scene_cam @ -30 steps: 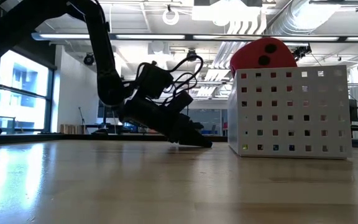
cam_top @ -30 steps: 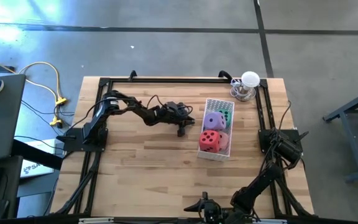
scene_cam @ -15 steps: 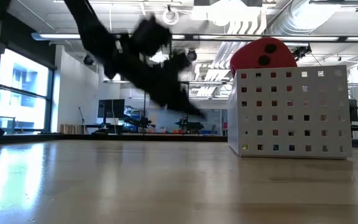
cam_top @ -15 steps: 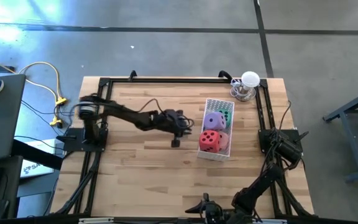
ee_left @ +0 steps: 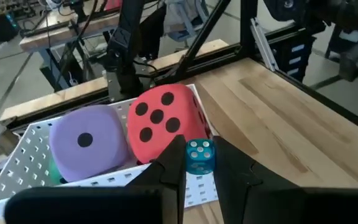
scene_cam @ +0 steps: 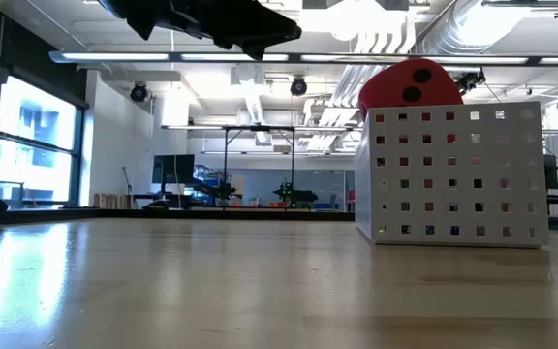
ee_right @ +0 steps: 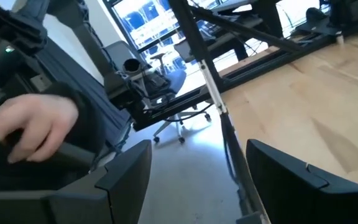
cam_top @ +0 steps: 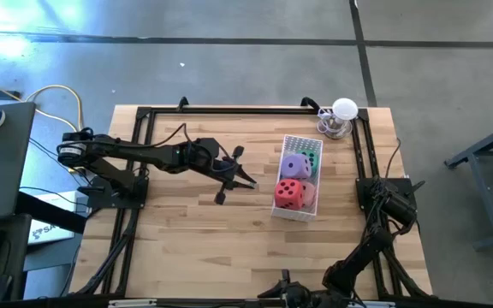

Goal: Pick & Place Dice
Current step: Put the light blue die into the white bin

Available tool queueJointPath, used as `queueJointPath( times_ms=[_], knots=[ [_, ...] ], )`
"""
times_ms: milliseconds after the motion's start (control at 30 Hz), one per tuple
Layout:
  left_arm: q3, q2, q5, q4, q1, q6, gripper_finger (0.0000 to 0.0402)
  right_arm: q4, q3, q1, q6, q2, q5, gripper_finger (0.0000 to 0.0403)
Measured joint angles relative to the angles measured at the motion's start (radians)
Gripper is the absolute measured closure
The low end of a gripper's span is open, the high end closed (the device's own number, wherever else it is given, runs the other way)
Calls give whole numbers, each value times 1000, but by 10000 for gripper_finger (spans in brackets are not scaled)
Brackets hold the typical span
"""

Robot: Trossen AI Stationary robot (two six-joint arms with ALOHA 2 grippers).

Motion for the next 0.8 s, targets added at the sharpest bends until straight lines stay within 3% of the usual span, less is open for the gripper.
queueJointPath(
  times_ms=[100,267,400,467,567,700,800],
  knots=[
    [10,20,6,2,1,-23,353,1,0,-6,-8,0,-6,149],
    [11,16,113,-28,-13,-112,353,15,0,-5,-108,0,68,149],
    [12,-29,234,-93,-74,-137,353,20,0,4,-180,-2,107,149],
    [12,-51,238,-117,-128,-116,353,22,0,4,-189,-3,125,149],
    [12,-73,170,-161,-227,-31,353,32,0,-2,-182,-3,153,149],
    [12,-80,4,-227,-380,125,353,97,0,-31,-180,-3,169,149],
    [12,-80,-141,-253,-492,179,353,159,0,-64,-163,-4,93,149]
  ],
)
